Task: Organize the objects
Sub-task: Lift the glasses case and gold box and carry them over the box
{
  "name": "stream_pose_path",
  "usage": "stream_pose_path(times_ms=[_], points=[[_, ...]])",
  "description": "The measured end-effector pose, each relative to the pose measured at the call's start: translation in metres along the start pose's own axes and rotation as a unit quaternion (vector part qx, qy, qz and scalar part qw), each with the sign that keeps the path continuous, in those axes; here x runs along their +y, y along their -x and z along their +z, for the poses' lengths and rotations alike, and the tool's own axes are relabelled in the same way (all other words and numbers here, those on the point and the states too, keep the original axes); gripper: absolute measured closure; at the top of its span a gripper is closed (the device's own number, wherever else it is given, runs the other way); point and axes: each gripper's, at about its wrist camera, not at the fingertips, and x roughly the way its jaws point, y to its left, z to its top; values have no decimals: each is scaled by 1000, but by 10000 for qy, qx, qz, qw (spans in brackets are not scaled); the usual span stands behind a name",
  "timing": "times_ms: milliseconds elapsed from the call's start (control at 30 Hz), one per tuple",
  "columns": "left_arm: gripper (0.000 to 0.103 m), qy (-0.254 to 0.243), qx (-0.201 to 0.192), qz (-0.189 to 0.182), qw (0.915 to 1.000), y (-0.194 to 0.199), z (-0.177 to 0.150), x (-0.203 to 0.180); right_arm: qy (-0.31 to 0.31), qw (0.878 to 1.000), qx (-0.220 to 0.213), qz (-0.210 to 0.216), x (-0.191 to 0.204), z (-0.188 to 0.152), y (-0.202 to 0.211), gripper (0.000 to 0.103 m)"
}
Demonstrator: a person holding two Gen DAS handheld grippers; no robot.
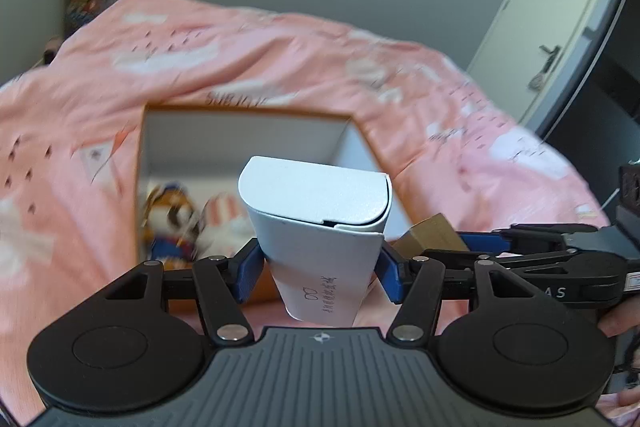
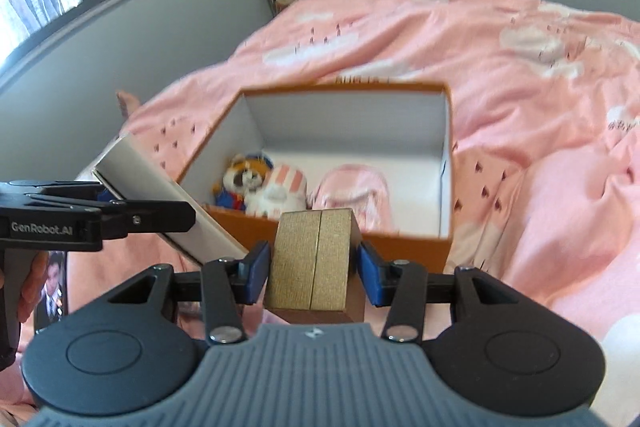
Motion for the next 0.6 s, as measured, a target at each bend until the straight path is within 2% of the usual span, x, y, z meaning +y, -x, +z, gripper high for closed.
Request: stream_pose_path(times_ms=[167, 300, 400, 600], points=[[35, -142, -221, -378, 9989, 0, 34, -13, 41, 9983, -567, -145, -10, 23, 30, 53], [35, -158, -151, -709, 9972, -21, 60, -22, 43, 9952, -867, -442, -23, 43, 36, 54], [35, -110, 122, -840, 9963, -53, 74, -26, -132, 9939, -943, -552, -40, 54, 29, 54], [35, 96, 926, -822, 9923, -126, 82, -20, -453, 9922, -960, -659, -68, 60, 7, 54]])
